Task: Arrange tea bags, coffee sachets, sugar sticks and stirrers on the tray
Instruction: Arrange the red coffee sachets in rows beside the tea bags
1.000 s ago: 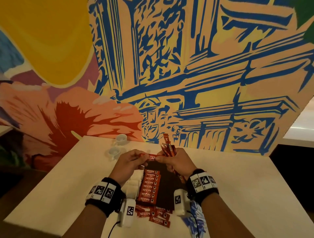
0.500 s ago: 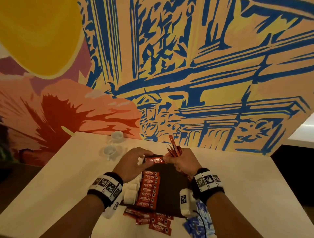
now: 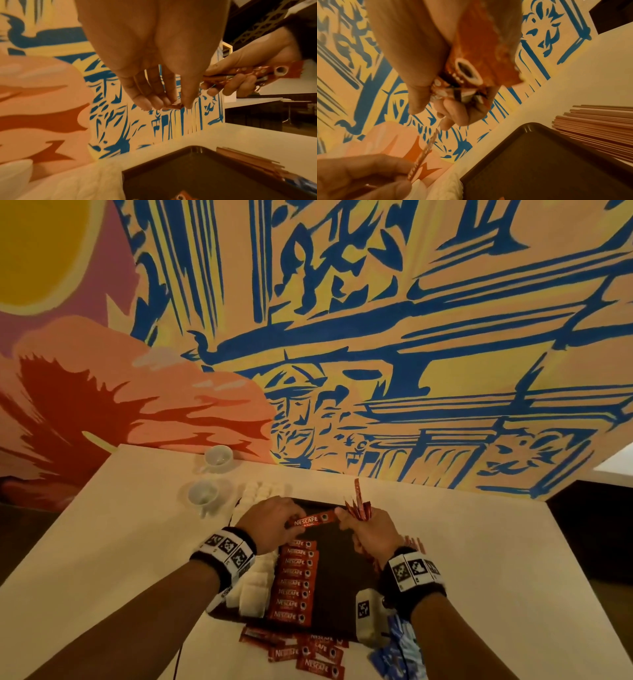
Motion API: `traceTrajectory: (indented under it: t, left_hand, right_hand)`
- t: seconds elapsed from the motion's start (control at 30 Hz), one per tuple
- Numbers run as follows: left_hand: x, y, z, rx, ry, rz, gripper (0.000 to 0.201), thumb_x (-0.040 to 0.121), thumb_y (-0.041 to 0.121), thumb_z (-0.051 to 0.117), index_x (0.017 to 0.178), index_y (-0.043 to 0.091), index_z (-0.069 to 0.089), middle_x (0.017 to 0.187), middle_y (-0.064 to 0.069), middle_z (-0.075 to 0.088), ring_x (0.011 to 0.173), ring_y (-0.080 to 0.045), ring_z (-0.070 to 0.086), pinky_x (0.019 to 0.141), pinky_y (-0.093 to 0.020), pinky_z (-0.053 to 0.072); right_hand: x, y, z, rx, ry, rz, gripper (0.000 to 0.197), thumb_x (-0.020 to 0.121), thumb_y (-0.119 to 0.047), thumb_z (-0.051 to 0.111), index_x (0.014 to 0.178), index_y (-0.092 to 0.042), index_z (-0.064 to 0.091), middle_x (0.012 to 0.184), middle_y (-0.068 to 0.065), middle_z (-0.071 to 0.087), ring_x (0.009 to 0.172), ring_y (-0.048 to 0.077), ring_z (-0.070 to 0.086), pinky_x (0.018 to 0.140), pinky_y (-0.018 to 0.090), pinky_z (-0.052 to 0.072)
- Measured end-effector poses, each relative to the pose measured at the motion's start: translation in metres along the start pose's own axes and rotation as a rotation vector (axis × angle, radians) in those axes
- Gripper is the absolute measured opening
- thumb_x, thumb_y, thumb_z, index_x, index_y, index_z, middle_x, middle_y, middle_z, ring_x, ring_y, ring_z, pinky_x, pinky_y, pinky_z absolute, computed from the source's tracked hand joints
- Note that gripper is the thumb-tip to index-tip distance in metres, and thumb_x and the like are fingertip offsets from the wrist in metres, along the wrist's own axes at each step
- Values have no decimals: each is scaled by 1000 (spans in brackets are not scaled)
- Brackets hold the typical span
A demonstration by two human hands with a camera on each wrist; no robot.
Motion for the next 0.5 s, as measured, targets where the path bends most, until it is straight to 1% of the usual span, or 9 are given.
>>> traceTrajectory:
  t: [0.1, 0.2, 0.27, 0.33, 0.4, 0.5]
  left_hand:
    - [17, -26, 22, 18, -74, -120, 28, 93, 43, 62, 117, 30, 65, 113, 7, 62, 105, -13, 56, 90, -32, 47]
    - [33, -43, 44, 60, -151, -181, 26, 94, 41, 61, 115, 29, 69, 116, 1, 63, 107, -21, 59, 91, -38, 50]
    - [45, -51, 59, 133, -203, -184, 27, 96, 40, 57, 116, 27, 69, 119, -3, 62, 110, -25, 57, 92, -38, 50]
    - [54, -57, 76, 213, -267, -176, 28, 98, 33, 53, 120, 24, 67, 124, -7, 60, 116, -28, 54, 96, -40, 46]
    - [62, -61, 92, 283, -314, -168, 27, 96, 25, 54, 120, 22, 66, 125, -7, 59, 120, -29, 51, 99, -42, 43]
    - [72, -63, 108, 332, -345, -153, 22, 96, 26, 56, 115, 21, 66, 122, -6, 60, 120, -29, 50, 100, -43, 41]
  right_hand:
    - [11, 10, 1, -26, 28, 74, 38, 92, -39, 71, 95, -1, 70, 61, 5, 57, 48, 15, 50, 51, 28, 44]
    - [19, 21, 6, -44, 17, 126, 29, 94, -31, 69, 95, -2, 69, 67, 7, 61, 50, 14, 53, 51, 27, 45]
    - [21, 27, 9, -39, 11, 150, 28, 95, -30, 69, 96, -1, 69, 69, 7, 62, 50, 14, 53, 49, 26, 45]
    - [22, 32, 12, -35, 0, 162, 28, 96, -30, 68, 95, -2, 68, 70, 7, 62, 51, 13, 53, 49, 25, 45]
    - [21, 36, 13, -56, -11, 174, 28, 97, -31, 66, 96, -3, 69, 70, 6, 62, 51, 10, 53, 48, 22, 45]
    - [20, 41, 13, -102, -7, 184, 31, 98, -34, 65, 96, -3, 70, 65, 3, 61, 50, 9, 54, 48, 20, 46]
Point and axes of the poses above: each hand's wrist, its own x-axis towards the middle knuckle, its own z-axis out of the palm, y = z × x, the point moved 5 cm from there along x, towards the middle knuckle
